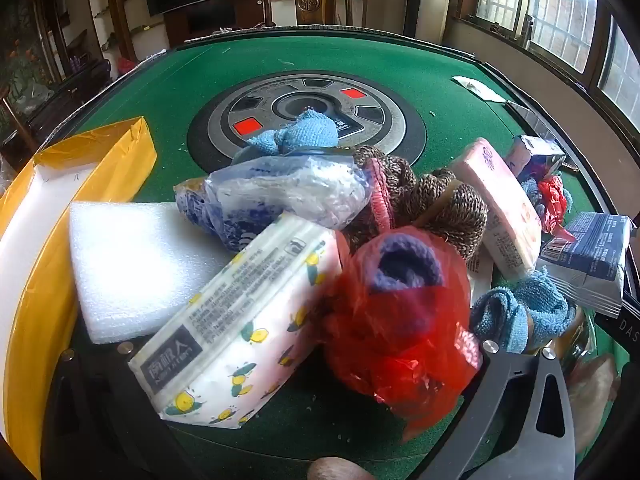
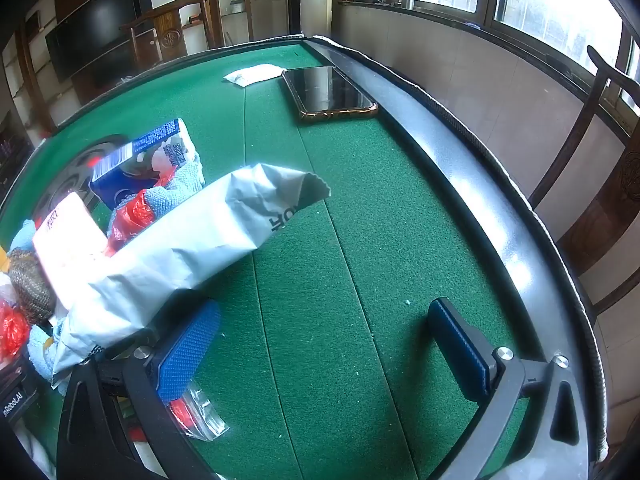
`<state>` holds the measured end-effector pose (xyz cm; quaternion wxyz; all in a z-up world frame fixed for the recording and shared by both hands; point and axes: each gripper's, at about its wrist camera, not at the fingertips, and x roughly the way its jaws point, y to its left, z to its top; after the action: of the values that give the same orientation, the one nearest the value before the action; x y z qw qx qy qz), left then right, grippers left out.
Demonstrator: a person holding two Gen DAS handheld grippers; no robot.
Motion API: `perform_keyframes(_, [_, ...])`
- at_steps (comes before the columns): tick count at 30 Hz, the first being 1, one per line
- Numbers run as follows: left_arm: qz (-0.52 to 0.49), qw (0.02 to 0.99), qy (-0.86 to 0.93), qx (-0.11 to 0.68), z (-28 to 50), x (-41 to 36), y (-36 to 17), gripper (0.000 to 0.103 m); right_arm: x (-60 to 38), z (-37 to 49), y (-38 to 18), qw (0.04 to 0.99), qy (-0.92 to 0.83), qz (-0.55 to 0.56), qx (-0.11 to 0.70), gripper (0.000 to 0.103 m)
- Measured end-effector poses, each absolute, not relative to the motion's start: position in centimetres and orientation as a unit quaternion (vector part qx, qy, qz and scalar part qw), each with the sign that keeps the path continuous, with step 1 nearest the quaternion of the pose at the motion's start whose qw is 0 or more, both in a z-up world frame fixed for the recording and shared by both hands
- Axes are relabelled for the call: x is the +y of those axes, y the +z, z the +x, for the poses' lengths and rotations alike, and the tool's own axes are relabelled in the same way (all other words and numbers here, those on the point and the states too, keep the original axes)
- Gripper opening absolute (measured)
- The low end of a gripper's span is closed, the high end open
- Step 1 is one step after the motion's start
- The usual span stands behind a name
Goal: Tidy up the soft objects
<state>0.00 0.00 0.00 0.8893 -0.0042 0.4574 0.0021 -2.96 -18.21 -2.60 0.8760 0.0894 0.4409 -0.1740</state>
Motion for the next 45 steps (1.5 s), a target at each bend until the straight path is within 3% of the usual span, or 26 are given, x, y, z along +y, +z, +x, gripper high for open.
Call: perform_keyframes(45, [0.006, 0.883, -0.018, 0.47, -0.11, 0.19, 0.23, 0.103, -18.2, -3.01, -2.48, 0.88, -0.144, 0.077, 0.446, 0.102])
